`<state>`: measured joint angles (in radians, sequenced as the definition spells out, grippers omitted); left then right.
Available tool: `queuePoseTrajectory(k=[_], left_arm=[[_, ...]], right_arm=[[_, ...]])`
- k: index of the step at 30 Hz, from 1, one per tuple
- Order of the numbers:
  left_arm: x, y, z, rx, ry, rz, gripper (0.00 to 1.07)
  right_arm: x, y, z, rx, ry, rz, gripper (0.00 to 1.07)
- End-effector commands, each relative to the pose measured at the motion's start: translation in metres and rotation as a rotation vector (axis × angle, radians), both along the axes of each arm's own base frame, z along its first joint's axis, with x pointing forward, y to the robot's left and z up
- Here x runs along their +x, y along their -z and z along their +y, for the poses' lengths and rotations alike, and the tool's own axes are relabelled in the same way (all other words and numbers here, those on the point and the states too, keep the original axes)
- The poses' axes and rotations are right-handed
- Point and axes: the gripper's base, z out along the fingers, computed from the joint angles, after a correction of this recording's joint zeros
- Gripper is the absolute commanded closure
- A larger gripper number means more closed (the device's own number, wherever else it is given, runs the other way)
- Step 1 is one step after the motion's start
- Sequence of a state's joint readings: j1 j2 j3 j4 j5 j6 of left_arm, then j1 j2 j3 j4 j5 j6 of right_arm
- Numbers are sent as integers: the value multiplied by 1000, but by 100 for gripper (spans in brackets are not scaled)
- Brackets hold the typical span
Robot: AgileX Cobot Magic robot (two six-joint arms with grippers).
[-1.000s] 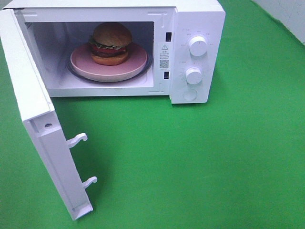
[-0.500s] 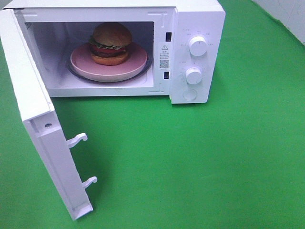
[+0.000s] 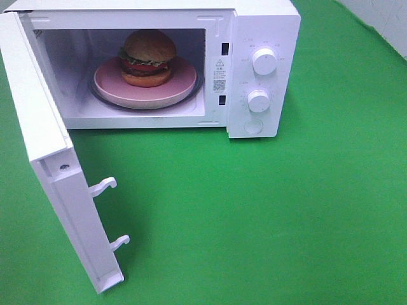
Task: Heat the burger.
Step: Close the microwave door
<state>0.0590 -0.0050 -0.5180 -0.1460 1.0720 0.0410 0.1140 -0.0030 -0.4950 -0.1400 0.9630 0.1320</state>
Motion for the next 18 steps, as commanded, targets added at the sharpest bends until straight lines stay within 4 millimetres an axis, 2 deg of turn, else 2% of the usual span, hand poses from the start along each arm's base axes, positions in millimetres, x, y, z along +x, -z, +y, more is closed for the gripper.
queuePoseTrajectory(k=[1,18], left_arm=[[-2,1,0,0,3,-18,7],[-2,1,0,0,3,-18,7]], right_arm=[[-4,0,0,1,3,-30,31],[-4,0,0,1,3,-30,31]])
